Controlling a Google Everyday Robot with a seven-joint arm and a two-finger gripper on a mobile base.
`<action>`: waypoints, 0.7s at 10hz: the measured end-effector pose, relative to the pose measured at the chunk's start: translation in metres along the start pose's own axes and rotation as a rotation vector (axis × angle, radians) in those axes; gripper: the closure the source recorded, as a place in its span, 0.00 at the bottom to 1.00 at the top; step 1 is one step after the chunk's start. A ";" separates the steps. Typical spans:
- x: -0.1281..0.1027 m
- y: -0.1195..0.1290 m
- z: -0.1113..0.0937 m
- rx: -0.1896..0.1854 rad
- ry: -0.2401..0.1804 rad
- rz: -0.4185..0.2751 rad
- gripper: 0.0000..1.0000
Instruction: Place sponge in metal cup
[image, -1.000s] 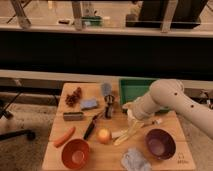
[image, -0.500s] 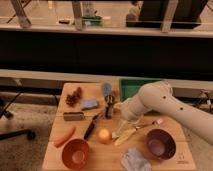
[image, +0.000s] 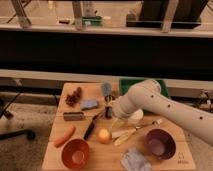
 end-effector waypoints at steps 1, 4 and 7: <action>-0.005 -0.006 0.007 -0.001 0.000 -0.003 0.20; -0.028 -0.021 0.031 -0.007 0.001 -0.024 0.20; -0.041 -0.034 0.047 -0.001 0.001 -0.039 0.20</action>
